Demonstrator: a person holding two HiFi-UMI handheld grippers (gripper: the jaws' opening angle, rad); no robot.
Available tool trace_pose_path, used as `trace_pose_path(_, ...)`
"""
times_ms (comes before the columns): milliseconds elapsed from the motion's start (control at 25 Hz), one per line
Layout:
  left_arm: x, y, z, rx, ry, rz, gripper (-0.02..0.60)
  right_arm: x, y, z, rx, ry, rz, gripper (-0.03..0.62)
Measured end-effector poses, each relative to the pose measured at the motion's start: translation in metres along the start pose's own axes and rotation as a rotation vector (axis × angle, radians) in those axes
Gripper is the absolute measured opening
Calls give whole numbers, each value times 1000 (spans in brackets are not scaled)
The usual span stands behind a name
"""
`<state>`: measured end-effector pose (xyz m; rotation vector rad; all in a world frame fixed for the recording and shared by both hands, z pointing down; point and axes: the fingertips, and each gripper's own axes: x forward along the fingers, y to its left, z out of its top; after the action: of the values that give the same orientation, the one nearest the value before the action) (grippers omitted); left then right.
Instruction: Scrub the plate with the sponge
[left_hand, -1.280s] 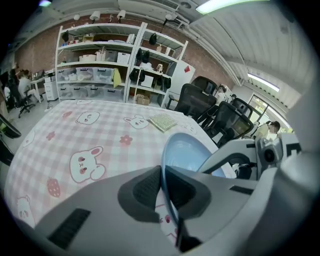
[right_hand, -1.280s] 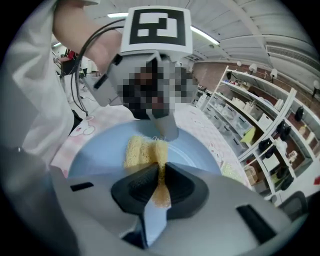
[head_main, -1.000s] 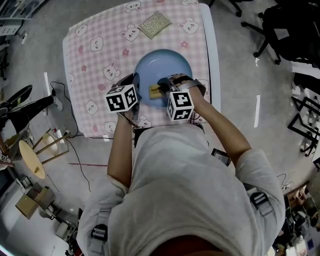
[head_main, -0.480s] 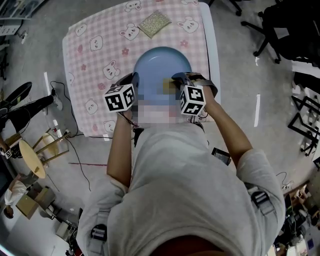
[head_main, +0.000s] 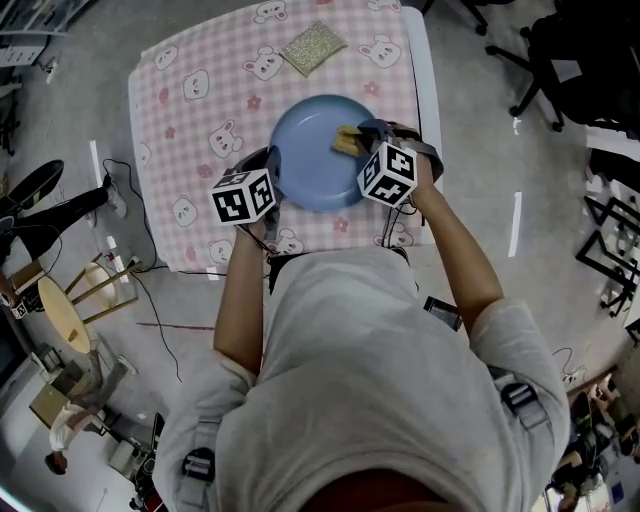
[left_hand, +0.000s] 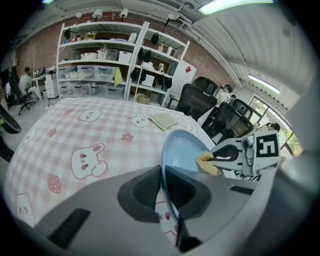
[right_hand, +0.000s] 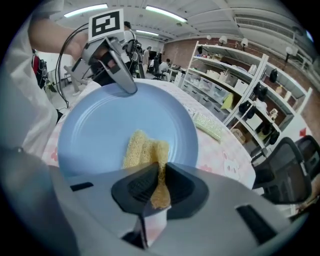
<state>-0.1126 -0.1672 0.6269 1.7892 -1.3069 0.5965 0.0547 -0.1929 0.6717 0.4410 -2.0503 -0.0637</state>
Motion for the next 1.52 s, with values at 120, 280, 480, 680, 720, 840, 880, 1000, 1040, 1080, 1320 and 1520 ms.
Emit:
trace_pose_path(120,0,-1,0,0,-2,2,30,4,-10,4,9,0,-11,48)
trace_pose_path(280,-2,-4,4,9,-5,6,31,8,-25,15,22,6,-49,48)
trace_pose_path(480,-1,-7,5,9,-5,12,31,15,-38,35,19,-13,-86,46)
trace_pose_path(680,0,-7,5,7,-4,10,31,20,-37,51,-45,-47,-98,46)
trace_pose_path(720,1,-6,5,4,-4,10,31,21,-36,53,-59,-52,-98,46)
trace_pose_path(840,1,-3,5,4,-1,16,29,21,-25,61,-99,-70,-74,44)
trace_pose_path(880,1,-3,5,8,1,18,29,20,-20,63,-111,-76,-62,44)
trace_pose_path(1000,1,-4,5,14,9,22,29,16,-2,69,-147,-94,-29,44)
trace_pose_path(1040,1,-4,5,13,9,23,29,14,4,72,-158,-101,-16,44)
trace_pose_path(1080,1,-4,6,12,9,24,29,12,10,75,-170,-108,-3,44)
trace_pose_path(1320,3,-1,6,-3,8,26,28,7,43,87,-264,-143,46,44)
trace_pose_path(1520,2,1,3,-1,8,28,28,-2,73,83,-291,-157,125,44)
